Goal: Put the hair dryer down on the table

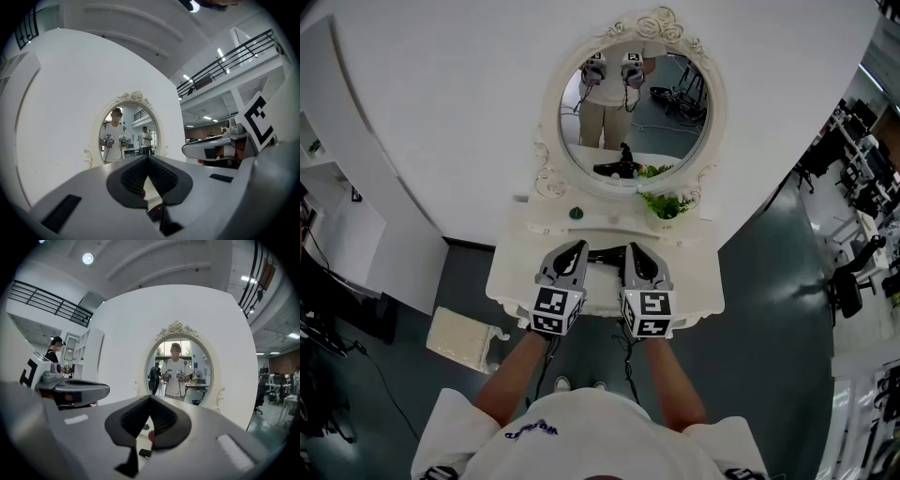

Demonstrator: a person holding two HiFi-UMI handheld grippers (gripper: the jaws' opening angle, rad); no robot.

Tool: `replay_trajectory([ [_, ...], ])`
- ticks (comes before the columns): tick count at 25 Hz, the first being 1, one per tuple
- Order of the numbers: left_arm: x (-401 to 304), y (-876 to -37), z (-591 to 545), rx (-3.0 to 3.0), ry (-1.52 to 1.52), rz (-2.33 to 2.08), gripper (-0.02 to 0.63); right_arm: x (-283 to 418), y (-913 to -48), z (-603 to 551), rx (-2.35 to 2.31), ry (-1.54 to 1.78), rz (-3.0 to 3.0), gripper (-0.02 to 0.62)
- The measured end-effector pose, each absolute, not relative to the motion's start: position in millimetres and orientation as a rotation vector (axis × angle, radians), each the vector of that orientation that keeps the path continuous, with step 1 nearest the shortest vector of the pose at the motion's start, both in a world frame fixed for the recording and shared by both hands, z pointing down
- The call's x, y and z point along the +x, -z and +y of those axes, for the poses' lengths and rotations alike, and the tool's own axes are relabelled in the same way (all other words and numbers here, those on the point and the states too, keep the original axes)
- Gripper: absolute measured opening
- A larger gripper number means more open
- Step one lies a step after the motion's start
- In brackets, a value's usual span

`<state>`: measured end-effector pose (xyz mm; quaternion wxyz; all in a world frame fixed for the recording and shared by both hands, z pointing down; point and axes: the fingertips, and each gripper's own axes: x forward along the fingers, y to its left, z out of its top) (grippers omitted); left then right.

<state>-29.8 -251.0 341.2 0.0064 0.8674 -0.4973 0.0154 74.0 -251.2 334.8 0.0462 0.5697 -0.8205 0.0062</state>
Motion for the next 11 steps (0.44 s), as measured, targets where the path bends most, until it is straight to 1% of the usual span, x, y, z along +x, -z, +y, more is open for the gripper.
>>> replay_trajectory([
  [11,-30.8,-341.8,-250.4,2.717,-0.051,-1.553,0.008,73.8,-335.3,-250.5,1.743,-0.014,-2.49,0.011],
])
